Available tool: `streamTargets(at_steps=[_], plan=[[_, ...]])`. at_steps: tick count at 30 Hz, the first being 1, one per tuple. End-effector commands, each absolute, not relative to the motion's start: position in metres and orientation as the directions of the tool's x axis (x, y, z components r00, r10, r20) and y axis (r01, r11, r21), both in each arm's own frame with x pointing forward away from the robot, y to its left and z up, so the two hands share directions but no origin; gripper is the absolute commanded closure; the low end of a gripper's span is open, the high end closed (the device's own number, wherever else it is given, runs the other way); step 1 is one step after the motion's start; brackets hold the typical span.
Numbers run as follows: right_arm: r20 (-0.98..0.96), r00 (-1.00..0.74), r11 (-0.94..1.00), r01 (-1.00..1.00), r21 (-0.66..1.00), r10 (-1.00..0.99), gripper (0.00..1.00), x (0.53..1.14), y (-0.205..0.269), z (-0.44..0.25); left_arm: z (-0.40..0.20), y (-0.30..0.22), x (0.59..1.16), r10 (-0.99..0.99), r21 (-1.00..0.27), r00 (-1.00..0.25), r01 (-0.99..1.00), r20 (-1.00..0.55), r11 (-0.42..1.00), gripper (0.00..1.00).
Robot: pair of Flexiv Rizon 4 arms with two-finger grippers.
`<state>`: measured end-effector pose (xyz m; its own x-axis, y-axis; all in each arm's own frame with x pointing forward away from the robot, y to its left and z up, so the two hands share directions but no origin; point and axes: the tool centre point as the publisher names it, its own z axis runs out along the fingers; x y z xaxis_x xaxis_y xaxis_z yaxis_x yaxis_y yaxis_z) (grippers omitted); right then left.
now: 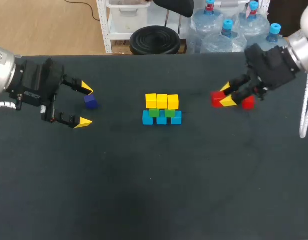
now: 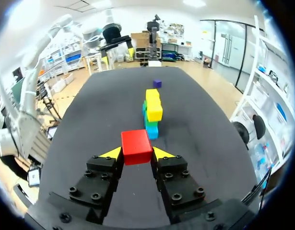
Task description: Place the blue cubes, place green cubes on the blue cubes, place the yellow cubes on the green cubes, then place the red cubes on the yellow cubes, and place purple cube on the red cubes.
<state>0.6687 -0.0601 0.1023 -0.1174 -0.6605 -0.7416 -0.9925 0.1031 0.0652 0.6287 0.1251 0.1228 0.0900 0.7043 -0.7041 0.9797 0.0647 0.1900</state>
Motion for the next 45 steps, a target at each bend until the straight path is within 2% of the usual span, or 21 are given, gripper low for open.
streamTargets(at_steps=[1, 14, 26, 45], plan=[[-0.682, -0.125, 0.229, -0.971, -0.063, -0.721, 1.00, 0.663, -0.038, 0.111, 0.122, 0.126, 0.628, 0.701, 0.195, 0.094, 0.979, -0.707, 0.065, 0.00], [-0.751, -0.156, 0.307, -0.949, -0.066, -0.642, 1.00, 0.675, 0.017, 0.119, 0.122, 0.126, 0.628, 0.701, 0.195, 0.094, 0.979, -0.707, 0.065, 0.00], [-0.772, -0.135, 0.253, -0.967, -0.035, -0.622, 1.00, 0.692, 0.067, 0.114, 0.122, 0.126, 0.628, 0.701, 0.195, 0.094, 0.979, -0.707, 0.065, 0.00], [-0.751, -0.116, 0.223, -0.974, -0.042, -0.649, 1.00, 0.700, 0.099, 0.100, 0.122, 0.126, 0.628, 0.701, 0.195, 0.094, 0.979, -0.707, 0.065, 0.00]])
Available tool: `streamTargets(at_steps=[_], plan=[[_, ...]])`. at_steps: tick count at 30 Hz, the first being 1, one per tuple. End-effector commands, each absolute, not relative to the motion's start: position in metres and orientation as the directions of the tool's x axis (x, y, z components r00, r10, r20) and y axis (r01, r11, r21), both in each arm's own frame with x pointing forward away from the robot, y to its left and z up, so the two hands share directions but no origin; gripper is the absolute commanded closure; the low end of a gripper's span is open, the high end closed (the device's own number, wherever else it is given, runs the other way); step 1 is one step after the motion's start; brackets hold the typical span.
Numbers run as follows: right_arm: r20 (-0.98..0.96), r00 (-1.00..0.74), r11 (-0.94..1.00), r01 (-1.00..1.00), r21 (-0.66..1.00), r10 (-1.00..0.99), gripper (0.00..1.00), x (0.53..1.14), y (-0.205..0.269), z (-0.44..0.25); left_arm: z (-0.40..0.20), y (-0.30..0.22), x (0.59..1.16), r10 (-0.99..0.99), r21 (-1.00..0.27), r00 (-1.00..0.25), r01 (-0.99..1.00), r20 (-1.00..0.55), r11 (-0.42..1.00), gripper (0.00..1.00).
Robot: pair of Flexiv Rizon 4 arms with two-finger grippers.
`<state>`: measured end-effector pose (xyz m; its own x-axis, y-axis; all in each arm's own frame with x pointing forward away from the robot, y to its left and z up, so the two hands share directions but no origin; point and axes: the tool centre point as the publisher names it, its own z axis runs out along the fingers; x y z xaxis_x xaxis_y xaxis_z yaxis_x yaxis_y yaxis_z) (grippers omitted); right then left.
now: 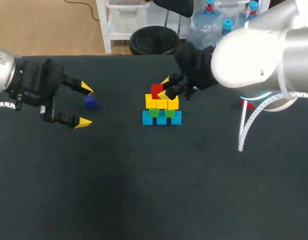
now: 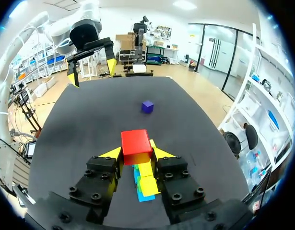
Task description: Place the blue cubes, place green cubes on the blue cubes, place the yellow cubes on the green cubes, then place the red cubes on the yellow cubes, and place purple cube on the red cubes.
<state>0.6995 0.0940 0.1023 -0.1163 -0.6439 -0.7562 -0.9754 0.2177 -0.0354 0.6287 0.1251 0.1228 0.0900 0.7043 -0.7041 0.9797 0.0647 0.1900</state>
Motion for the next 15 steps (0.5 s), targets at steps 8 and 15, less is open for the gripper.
streamTargets(at_steps=[8, 15], plan=[[-0.752, -0.114, 0.227, -0.973, -0.048, -0.649, 1.00, 0.7003, 0.1003, 0.0964, 0.1218, 0.1264, 0.6280, 0.701, 0.195, 0.094, 0.979, -0.707, 0.065, 0.00], [-0.753, -0.120, 0.235, -0.971, -0.047, -0.646, 1.00, 0.7046, 0.0977, 0.0918, 0.1218, 0.1264, 0.6280, 0.701, 0.195, 0.094, 0.979, -0.707, 0.065, 0.00]])
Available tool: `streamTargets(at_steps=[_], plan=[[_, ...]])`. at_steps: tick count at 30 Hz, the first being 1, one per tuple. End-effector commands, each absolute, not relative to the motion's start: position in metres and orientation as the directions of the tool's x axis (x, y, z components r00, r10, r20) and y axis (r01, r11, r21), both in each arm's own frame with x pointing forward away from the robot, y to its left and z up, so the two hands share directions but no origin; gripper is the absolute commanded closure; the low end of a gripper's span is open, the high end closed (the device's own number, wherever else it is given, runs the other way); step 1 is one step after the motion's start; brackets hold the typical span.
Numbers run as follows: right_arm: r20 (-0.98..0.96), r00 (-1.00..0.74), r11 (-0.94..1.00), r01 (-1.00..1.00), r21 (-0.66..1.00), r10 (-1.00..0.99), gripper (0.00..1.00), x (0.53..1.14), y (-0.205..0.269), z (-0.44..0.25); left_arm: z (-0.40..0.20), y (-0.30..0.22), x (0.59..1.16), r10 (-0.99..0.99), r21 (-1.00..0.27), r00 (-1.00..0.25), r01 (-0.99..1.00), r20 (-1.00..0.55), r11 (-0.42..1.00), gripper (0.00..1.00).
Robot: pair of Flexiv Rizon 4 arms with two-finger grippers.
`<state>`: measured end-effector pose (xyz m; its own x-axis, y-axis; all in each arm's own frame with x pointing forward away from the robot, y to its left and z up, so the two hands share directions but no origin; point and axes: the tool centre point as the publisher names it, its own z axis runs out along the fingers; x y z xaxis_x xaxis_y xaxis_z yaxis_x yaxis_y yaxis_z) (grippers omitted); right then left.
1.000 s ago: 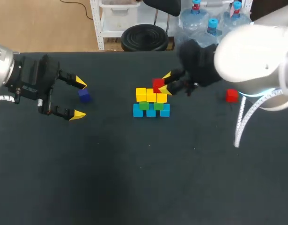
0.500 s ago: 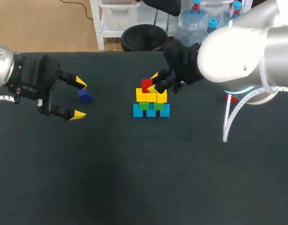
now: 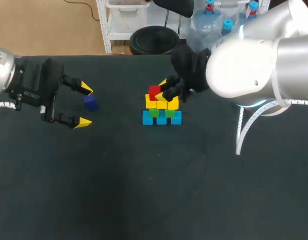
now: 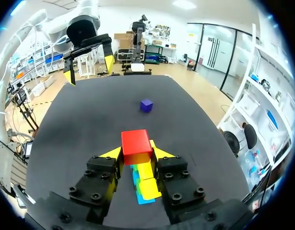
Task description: Place the blue cubes, place green cubes on the blue cubes, place the yellow cubes on the green cubes, then place the red cubes on the yellow cubes, and place purple cube on the red cubes.
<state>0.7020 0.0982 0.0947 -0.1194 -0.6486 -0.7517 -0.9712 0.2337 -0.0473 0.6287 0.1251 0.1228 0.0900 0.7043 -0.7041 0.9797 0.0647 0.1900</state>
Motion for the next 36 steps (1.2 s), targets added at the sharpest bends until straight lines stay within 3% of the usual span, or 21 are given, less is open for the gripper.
streamTargets(at_steps=[1, 36], plan=[[-0.753, -0.121, 0.236, -0.971, -0.046, -0.646, 1.00, 0.705, 0.097, 0.091, 0.122, 0.126, 0.628, 0.701, 0.195, 0.094, 0.979, -0.707, 0.065, 0.00], [-0.752, -0.137, 0.239, -0.971, -0.028, -0.645, 1.00, 0.718, 0.095, 0.083, 0.122, 0.126, 0.628, 0.701, 0.195, 0.094, 0.979, -0.707, 0.065, 0.00]])
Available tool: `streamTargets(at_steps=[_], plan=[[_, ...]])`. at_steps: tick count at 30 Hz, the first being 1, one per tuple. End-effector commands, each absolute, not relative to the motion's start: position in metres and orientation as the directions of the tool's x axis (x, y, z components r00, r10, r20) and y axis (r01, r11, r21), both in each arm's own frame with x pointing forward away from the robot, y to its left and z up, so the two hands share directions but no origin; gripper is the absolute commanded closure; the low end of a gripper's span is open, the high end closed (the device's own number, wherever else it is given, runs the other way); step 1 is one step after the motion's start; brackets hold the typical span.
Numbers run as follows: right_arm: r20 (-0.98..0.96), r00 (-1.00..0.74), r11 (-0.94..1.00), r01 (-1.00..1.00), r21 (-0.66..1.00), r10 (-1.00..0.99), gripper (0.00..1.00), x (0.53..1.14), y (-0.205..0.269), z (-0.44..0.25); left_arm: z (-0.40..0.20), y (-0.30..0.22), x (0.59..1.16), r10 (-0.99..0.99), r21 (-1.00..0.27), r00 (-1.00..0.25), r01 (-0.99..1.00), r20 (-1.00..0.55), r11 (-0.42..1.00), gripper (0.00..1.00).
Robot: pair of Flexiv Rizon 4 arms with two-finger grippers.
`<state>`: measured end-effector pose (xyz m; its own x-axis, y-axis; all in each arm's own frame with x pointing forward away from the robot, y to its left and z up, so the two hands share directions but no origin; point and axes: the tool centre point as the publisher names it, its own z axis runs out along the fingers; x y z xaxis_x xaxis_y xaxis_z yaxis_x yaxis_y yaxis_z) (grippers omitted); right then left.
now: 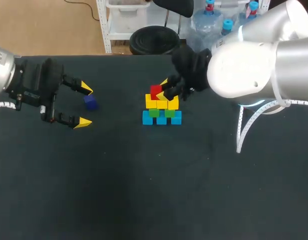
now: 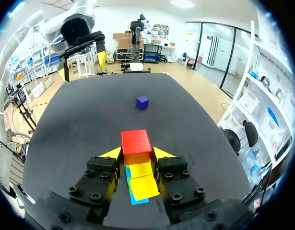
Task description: Place the blue cubes, place green cubes on the blue cubes, place the yellow cubes on the green cubes, then place the red cubes on the yellow cubes, and place purple cube on the red cubes.
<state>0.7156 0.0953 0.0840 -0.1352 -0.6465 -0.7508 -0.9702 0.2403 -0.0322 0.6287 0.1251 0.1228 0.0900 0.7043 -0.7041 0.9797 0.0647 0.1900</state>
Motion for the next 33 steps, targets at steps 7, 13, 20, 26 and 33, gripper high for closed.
streamTargets(at_steps=[7, 13, 20, 26, 33], plan=[[-0.752, -0.143, 0.242, -0.970, -0.023, -0.644, 1.00, 0.7185, 0.0946, 0.0807, 0.1218, 0.1264, 0.6280, 0.701, 0.195, 0.094, 0.979, -0.707, 0.065, 0.00], [-0.754, -0.142, 0.241, -0.970, -0.023, -0.642, 1.00, 0.7187, 0.0955, 0.0810, 0.1218, 0.1264, 0.6280, 0.701, 0.195, 0.094, 0.979, -0.707, 0.065, 0.00], [-0.754, -0.140, 0.237, -0.971, -0.021, -0.642, 0.82, 0.7185, 0.0962, 0.0808, 0.1218, 0.1264, 0.6280, 0.701, 0.195, 0.094, 0.979, -0.707, 0.065, 0.00], [-0.754, -0.144, 0.239, -0.971, -0.018, -0.641, 0.70, 0.7182, 0.0960, 0.0806, 0.1218, 0.1264, 0.6280, 0.701, 0.195, 0.094, 0.979, -0.707, 0.065, 0.00], [-0.753, -0.147, 0.242, -0.970, -0.016, -0.641, 0.65, 0.7185, 0.0950, 0.0801, 0.1218, 0.1264, 0.6280, 0.701, 0.195, 0.094, 0.979, -0.707, 0.065, 0.00]])
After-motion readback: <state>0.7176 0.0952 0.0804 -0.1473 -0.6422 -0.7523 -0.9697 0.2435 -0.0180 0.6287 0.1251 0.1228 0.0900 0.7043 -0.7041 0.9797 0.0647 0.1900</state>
